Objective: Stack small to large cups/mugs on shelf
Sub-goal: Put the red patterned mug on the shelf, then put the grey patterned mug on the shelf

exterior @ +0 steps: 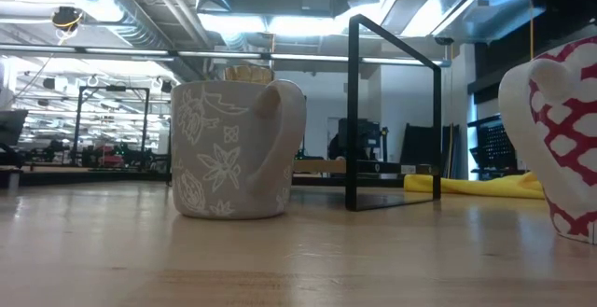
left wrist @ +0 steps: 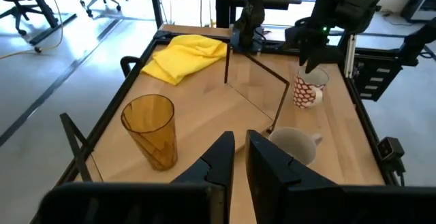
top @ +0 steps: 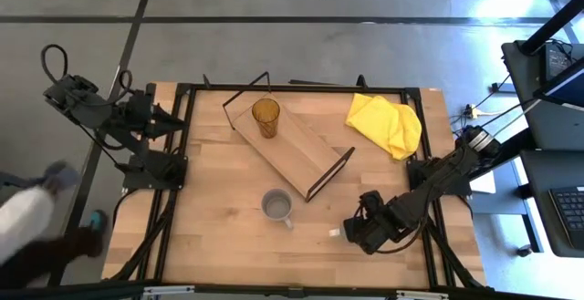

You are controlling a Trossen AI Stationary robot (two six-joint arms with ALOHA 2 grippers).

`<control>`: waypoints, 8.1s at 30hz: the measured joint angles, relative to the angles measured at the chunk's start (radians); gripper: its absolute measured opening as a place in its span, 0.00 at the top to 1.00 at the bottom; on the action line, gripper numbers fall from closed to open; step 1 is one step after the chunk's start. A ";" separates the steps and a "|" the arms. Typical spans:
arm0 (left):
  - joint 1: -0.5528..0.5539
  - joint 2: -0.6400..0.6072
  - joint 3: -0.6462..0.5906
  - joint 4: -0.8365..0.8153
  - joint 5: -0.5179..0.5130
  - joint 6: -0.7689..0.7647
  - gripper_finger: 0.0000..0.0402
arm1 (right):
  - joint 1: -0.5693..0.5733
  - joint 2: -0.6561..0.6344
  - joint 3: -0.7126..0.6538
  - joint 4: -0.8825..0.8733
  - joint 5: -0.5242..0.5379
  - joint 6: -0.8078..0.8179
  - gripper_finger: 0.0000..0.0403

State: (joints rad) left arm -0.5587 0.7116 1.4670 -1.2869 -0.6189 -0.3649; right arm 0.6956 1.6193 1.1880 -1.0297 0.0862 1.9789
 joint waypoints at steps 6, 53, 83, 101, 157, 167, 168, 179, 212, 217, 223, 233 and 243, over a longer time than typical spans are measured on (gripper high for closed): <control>0.000 0.000 0.000 -0.001 -0.041 -0.019 0.92 | -0.012 -0.010 -0.055 0.072 -0.010 -0.002 0.52; 0.000 0.001 0.000 -0.006 -0.128 -0.074 0.92 | -0.432 0.012 0.823 -0.488 0.152 -1.066 0.94; 0.000 0.001 -0.075 -0.030 -0.210 -0.220 0.92 | -0.916 0.422 0.876 -0.129 -0.187 -1.871 0.94; 0.000 0.001 -0.191 0.072 -0.244 -0.257 0.92 | -0.971 0.519 0.876 -0.180 -0.175 -1.934 0.94; 0.000 0.000 -0.191 0.065 -0.251 -0.263 0.92 | -0.963 0.390 0.877 -0.126 -0.159 -1.957 0.72; 0.000 0.000 -0.191 -0.005 -0.201 -0.315 0.92 | -0.728 0.204 0.877 -0.318 -0.225 -1.844 0.75; 0.000 0.000 -0.191 -0.014 -0.201 -0.315 0.92 | -0.699 0.201 0.877 -0.346 -0.210 -1.825 0.76; 0.000 0.038 -0.279 0.009 -0.010 -0.390 0.92 | -0.554 0.241 0.869 -0.224 -0.122 -1.611 0.77; 0.145 0.609 -0.439 0.542 0.517 0.635 0.78 | -0.442 0.156 1.167 -0.128 0.088 -1.325 0.55; 0.157 0.678 -0.401 0.625 0.505 0.756 0.75 | -0.441 0.123 1.167 -0.194 0.088 -1.302 0.53; 0.168 0.769 -0.390 0.619 0.508 0.818 0.72 | -0.429 0.077 1.167 -0.278 0.104 -1.273 0.53; 0.168 0.808 -0.389 0.694 0.501 0.818 0.72 | -0.395 0.004 1.167 -0.424 0.235 -1.220 0.53; 0.144 0.808 -0.389 0.738 0.528 0.760 0.72 | -0.396 -0.008 1.166 -0.488 0.261 -1.214 0.53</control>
State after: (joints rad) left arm -0.4144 1.5192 1.0775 -0.5491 -0.0906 0.3946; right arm 0.3000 1.6112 2.3543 -1.5177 0.3475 0.7648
